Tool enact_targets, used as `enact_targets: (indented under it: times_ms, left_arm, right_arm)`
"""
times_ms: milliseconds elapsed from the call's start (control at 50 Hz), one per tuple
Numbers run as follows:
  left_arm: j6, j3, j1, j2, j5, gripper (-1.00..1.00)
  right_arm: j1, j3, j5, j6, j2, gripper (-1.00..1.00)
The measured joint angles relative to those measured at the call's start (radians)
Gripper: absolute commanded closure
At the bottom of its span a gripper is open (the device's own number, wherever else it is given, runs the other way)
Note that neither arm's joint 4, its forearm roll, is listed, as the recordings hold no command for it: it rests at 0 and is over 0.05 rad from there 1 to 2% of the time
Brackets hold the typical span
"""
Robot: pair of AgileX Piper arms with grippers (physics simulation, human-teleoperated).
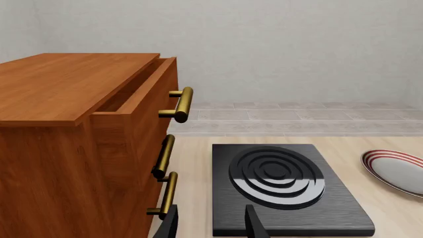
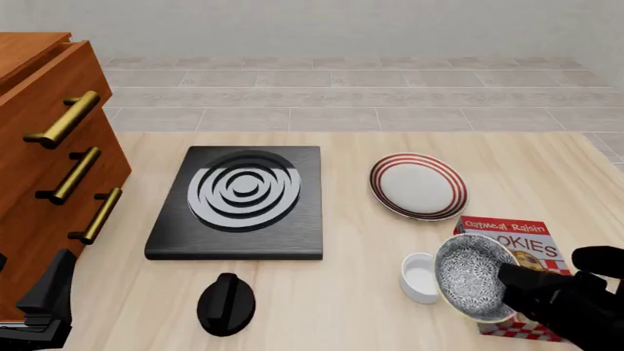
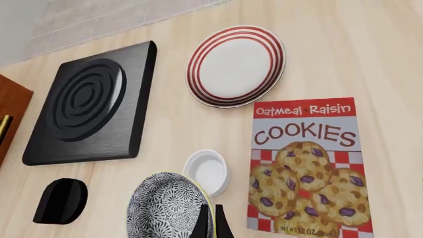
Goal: Pick the akita bowl next to the ramekin and place it on the plate.
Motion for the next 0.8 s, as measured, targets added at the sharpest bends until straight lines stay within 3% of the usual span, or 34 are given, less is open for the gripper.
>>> enact_targets:
  times_ms: [800]
  left_arm:
    - [0.000,0.000,0.000,0.000,0.000,-1.00]
  right_arm:
    - [-0.062,-0.067,-0.207,-0.039,0.220,1.00]
